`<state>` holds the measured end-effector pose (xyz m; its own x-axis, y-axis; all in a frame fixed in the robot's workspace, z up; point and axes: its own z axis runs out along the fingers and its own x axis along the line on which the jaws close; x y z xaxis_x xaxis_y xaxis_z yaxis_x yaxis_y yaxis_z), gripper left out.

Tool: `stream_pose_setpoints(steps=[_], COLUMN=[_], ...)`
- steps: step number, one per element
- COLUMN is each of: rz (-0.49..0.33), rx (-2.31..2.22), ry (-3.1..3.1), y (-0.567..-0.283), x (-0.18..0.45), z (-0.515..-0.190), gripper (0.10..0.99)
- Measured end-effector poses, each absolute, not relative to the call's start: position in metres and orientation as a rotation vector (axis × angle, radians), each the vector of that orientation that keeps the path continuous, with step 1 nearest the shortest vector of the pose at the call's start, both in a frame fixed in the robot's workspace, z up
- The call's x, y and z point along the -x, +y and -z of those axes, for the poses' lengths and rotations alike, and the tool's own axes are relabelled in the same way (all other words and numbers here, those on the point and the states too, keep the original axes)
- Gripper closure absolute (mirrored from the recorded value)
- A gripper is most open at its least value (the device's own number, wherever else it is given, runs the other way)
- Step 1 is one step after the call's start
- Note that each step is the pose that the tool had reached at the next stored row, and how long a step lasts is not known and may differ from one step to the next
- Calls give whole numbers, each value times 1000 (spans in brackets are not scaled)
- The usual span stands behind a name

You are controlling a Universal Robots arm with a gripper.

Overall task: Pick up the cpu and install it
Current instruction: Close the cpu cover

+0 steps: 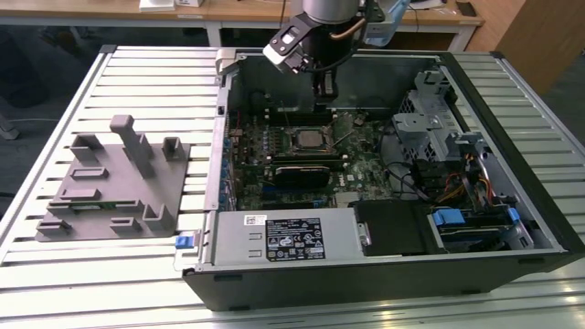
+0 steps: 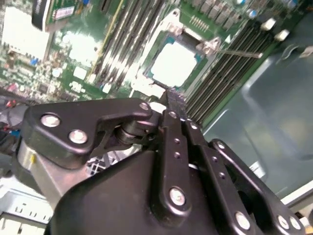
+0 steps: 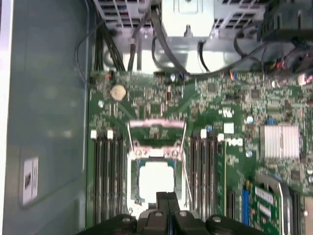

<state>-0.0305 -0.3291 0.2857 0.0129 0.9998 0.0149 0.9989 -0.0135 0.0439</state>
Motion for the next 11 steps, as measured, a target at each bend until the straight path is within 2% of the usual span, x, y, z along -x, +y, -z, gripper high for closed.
stream_pose_setpoints(steps=[11], rz=[-64], rx=[-2190], ry=[2225], y=[-329], x=[5], z=[-282], gripper=[980])
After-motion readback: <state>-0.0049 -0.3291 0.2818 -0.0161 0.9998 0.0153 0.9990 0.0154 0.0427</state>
